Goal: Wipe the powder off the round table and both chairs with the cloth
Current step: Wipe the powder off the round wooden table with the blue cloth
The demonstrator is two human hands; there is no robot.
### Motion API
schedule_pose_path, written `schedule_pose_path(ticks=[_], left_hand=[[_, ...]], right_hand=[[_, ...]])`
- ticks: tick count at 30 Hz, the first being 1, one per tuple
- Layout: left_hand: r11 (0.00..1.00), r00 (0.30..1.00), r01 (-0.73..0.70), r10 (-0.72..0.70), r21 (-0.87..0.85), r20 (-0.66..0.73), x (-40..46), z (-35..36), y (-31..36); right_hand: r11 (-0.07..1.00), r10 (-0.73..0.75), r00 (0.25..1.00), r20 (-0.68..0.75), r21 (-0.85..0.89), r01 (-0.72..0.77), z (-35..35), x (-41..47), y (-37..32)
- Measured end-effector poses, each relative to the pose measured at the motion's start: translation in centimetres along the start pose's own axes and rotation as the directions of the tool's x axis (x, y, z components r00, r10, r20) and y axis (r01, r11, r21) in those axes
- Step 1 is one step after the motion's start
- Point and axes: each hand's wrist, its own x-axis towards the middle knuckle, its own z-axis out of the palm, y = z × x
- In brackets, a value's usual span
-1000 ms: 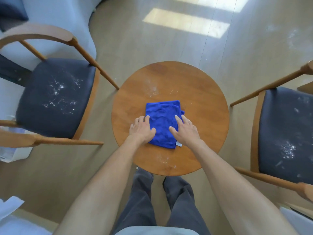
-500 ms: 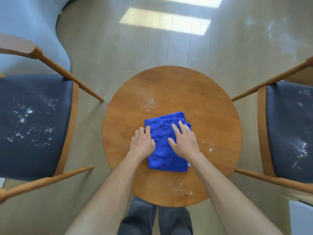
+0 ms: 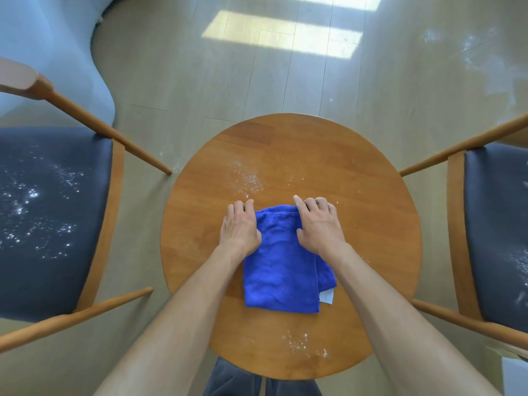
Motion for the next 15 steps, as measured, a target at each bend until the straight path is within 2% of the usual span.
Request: schedule_pose_path(ticks=[8,15], left_hand=[[0.999,0.998,-0.032,0.031,-0.015,-0.051,-0.9,0.0,0.3],[0.989,0.989,-0.126,0.119,-0.072,-0.092,-2.6,-1.0,0.0]], right_hand=[[0.998,-0.041,0.976,-0.215,0.032,0.049,1.4,-0.6,0.5],[0.991,-0.066,0.962,-0.266,0.094,0.094,1.4,-2.5,0.7]])
